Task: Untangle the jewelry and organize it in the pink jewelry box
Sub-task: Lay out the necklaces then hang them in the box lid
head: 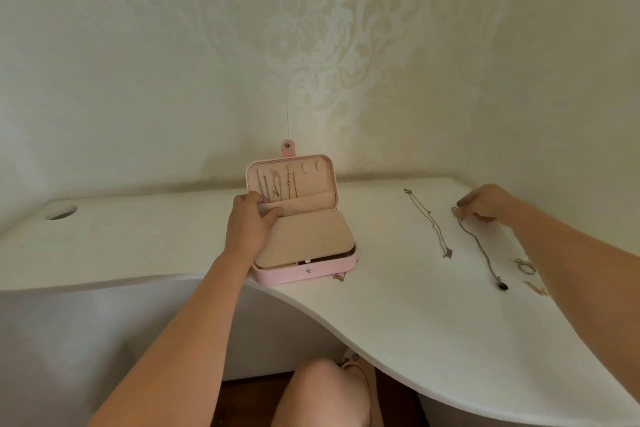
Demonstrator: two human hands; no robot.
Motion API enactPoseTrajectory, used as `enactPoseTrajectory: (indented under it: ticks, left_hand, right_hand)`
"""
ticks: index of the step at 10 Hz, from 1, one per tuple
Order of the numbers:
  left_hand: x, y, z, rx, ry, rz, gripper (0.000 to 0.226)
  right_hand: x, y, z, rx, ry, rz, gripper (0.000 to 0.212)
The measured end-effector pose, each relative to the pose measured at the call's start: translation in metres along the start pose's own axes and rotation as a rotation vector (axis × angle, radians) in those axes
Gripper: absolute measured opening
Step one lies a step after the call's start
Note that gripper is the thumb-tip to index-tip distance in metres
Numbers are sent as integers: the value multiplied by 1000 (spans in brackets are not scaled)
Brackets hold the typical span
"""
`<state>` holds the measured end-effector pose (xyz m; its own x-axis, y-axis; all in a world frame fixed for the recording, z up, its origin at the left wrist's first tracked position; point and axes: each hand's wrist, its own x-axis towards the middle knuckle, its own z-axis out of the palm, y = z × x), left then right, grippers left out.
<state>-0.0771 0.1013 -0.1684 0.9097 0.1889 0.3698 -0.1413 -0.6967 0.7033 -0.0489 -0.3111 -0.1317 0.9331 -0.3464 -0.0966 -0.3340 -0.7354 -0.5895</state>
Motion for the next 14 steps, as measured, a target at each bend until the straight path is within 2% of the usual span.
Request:
enactPoseTrajectory:
  ticks: [3,8,12,14]
  left_hand:
    - [-5,3,1,43,5,-2,34]
    - [-3,2,2,66,17,5,34]
    - [-5,3,1,59,18,6,33]
    - [-4,4,1,58,16,3,33]
  right_hand:
    - [4,23,0,251,11,8,35]
    - [14,23,-5,216,-19,1,31]
    - [29,26,-9,20,48,30,9]
    - [29,20,-13,-14,-7,-32,10]
